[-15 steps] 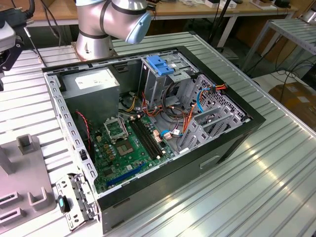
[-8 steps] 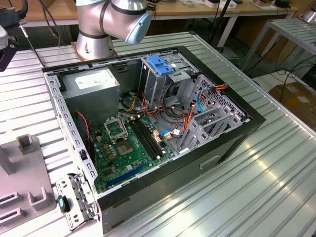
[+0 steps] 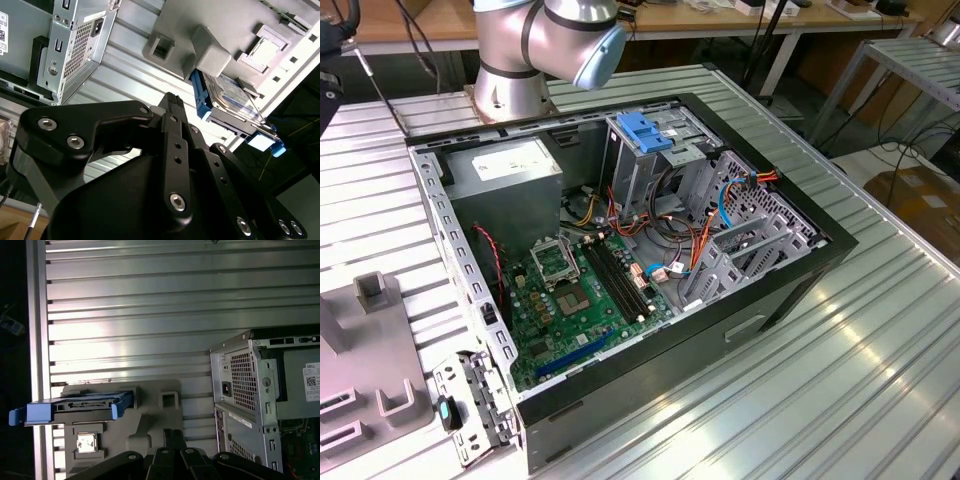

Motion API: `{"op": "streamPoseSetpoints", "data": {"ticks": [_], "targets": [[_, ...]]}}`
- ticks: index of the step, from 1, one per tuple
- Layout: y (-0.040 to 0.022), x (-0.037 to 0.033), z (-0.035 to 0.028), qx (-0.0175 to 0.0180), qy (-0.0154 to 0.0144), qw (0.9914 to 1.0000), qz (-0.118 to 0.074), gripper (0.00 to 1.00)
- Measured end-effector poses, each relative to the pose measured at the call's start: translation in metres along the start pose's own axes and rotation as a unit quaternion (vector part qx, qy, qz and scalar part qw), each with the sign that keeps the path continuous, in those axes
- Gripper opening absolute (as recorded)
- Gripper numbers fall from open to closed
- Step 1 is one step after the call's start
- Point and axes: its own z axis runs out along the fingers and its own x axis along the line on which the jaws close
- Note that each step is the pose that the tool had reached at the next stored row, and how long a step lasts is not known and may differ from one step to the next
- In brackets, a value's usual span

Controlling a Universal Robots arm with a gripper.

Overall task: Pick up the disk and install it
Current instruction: 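Reach for the disk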

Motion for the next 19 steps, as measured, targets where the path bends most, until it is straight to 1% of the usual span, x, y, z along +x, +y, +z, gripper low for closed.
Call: {"op": "streamPoseSetpoints", "data": {"ticks": [3, 19], "targets": [[-0.0002, 0.0032, -0.0001, 0.0000, 0.0000, 1.00000, 0.000, 0.11], [-0.0011, 0.0154, -0.0005, 0.0000, 0.0001, 1.00000, 0.000, 0.11]]}}
